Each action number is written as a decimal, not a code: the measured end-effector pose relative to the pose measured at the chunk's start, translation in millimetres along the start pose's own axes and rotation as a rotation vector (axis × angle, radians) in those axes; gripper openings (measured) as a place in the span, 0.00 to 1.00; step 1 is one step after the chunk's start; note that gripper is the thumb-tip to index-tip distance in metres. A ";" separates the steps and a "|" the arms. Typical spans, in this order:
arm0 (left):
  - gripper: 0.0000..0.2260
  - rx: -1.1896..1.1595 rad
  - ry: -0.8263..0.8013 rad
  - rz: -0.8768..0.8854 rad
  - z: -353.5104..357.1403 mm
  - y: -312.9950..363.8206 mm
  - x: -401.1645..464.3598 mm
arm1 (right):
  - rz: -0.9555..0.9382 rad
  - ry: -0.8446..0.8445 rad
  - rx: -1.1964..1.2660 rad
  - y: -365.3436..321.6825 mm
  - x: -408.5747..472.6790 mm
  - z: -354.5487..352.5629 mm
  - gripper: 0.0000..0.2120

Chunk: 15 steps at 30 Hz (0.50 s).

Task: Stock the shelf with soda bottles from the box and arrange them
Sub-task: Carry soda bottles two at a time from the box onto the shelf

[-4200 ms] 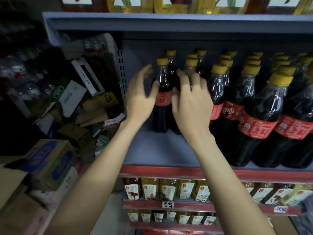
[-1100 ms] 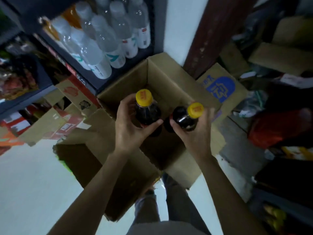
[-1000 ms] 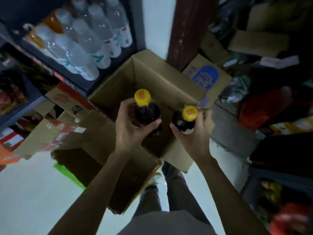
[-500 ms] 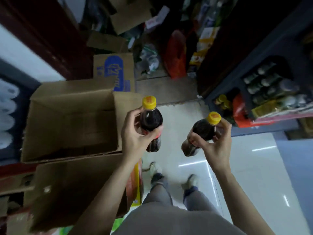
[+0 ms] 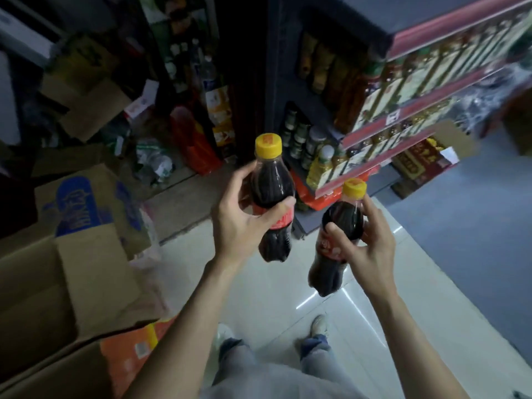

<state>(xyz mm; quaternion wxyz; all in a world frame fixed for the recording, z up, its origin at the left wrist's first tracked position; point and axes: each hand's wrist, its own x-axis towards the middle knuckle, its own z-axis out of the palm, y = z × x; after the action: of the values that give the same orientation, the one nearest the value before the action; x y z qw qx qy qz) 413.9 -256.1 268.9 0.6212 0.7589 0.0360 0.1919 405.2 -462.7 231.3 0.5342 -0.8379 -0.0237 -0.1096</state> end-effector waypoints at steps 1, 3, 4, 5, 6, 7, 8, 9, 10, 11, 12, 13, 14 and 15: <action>0.26 -0.020 0.003 0.027 21.3 11.0 5.9 | -0.022 0.000 0.009 2.4 12.4 -22.5 0.33; 0.29 -0.057 0.004 0.087 63.4 36.3 22.3 | -0.058 0.011 0.026 3.2 40.9 -68.9 0.33; 0.30 -0.067 0.008 0.123 82.9 51.6 30.9 | -0.074 0.026 0.032 1.0 55.5 -92.3 0.33; 0.30 -0.070 0.021 0.170 101.4 67.9 40.3 | -0.092 0.045 0.040 -2.3 71.9 -114.9 0.33; 0.30 -0.073 0.031 0.221 118.4 84.8 50.9 | -0.109 0.064 0.055 -6.9 89.4 -136.3 0.32; 0.29 -0.078 0.037 0.267 134.2 102.2 61.9 | -0.125 0.080 0.076 -11.0 107.7 -156.4 0.30; 0.28 -0.082 0.045 0.315 148.7 120.2 73.4 | -0.142 0.097 0.102 -15.9 126.3 -175.0 0.28; 0.28 -0.079 0.056 0.364 161.5 137.0 85.6 | -0.160 0.121 0.126 -21.4 145.7 -191.7 0.26; 0.27 -0.071 0.068 0.413 173.0 151.9 98.5 | -0.177 0.148 0.148 -26.4 165.4 -206.2 0.25; 0.27 -0.066 0.080 0.452 183.7 164.8 112.1 | -0.197 0.173 0.171 -31.2 185.3 -218.8 0.23; 0.26 -0.064 0.095 0.480 194.4 175.6 125.9 | -0.221 0.193 0.198 -35.5 204.8 -229.6 0.22; 0.26 -0.064 0.110 0.502 204.9 185.3 139.6 | -0.253 0.211 0.226 -39.6 223.8 -237.7 0.21; 0.26 -0.065 0.128 0.522 215.4 193.0 154.0 | -0.287 0.230 0.255 -44.1 242.4 -244.8 0.20; 0.26 -0.066 0.144 0.543 226.4 199.5 167.7 | -0.320 0.251 0.278 -47.6 260.8 -250.3 0.20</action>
<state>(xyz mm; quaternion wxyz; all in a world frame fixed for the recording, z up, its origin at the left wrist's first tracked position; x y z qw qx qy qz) 608.2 -462.3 466.2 0.5674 0.7044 -0.1310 0.4058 612.4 -687.8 429.6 0.6191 -0.7217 -0.1043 -0.2915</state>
